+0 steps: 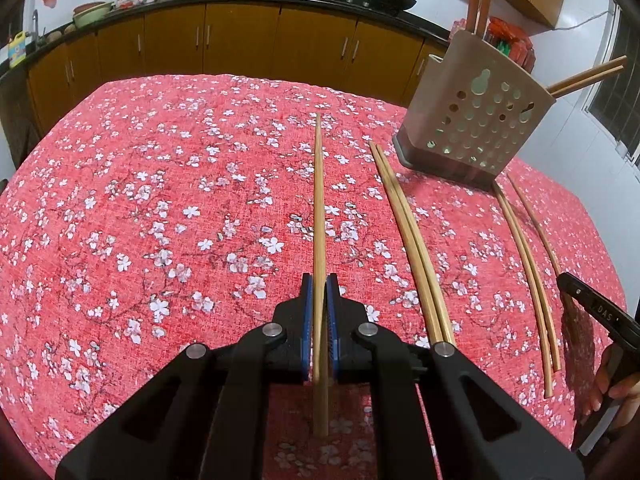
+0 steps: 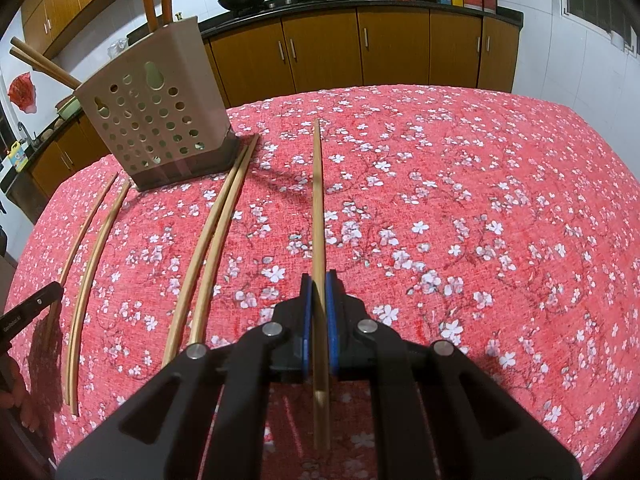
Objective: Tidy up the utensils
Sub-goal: 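Lift the held chopstick off the tablecloth with the right gripper while the left gripper lifts its own, then raise the right gripper's chopstick upright over the holder while the left gripper raises its chopstick there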
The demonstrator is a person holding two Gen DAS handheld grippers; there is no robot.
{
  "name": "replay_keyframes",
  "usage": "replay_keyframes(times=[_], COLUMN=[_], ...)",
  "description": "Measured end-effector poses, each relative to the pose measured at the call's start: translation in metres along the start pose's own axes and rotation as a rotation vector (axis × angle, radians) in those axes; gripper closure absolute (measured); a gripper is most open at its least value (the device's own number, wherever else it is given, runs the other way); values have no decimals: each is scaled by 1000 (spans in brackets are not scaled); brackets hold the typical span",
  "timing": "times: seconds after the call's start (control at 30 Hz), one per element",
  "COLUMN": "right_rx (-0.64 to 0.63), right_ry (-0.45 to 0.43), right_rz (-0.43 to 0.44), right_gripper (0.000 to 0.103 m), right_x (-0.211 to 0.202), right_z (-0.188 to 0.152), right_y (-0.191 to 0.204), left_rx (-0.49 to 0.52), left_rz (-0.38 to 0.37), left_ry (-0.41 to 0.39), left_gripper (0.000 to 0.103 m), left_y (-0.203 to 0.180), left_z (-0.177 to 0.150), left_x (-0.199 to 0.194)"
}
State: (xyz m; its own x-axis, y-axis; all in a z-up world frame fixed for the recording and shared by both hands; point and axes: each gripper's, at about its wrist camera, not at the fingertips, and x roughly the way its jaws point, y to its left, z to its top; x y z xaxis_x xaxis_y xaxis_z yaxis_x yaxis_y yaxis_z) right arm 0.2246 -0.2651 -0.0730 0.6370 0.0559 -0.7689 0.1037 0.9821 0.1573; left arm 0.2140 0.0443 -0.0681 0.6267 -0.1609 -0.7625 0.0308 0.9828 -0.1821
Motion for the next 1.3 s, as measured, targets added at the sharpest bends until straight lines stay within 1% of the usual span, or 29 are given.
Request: replay_keyframes(times=[0.37, 0.43, 0.5, 0.57, 0.7, 0.8, 0.93, 1.0, 1.07, 1.3], right_rx=[1, -3, -19, -28, -20, -28, -26, -14, -9, 17], right_ry=[0, 1, 3, 5, 6, 6, 8, -27, -70, -224], right_rz=[0, -7, -16, -14, -7, -15, -4, 6, 16, 31], right_gripper=[95, 95, 95, 95, 95, 95, 95, 95, 95, 95], right_x=[0, -2, -6, -10, -14, -14, -17, -29, -42, -89], right_z=[0, -2, -8, -13, -19, -19, -15, -12, -6, 18], right_y=[1, 2, 4, 6, 5, 7, 5, 1, -1, -8], left_rx=[0, 18, 64, 82, 79, 83, 89, 79, 79, 78], left_rz=[3, 18, 52, 60, 52, 58, 63, 57, 53, 31], left_ry=[-1, 1, 4, 6, 6, 5, 10, 15, -5, -127], left_gripper=[95, 95, 95, 95, 95, 95, 96, 96, 96, 96], left_y=[-1, -2, -9, -11, -12, -13, -13, -11, -11, -16], left_z=[-1, -2, -6, -10, -15, -15, -14, -12, -8, 18], left_x=[0, 0, -2, -3, -7, -7, -8, -11, -19, -59])
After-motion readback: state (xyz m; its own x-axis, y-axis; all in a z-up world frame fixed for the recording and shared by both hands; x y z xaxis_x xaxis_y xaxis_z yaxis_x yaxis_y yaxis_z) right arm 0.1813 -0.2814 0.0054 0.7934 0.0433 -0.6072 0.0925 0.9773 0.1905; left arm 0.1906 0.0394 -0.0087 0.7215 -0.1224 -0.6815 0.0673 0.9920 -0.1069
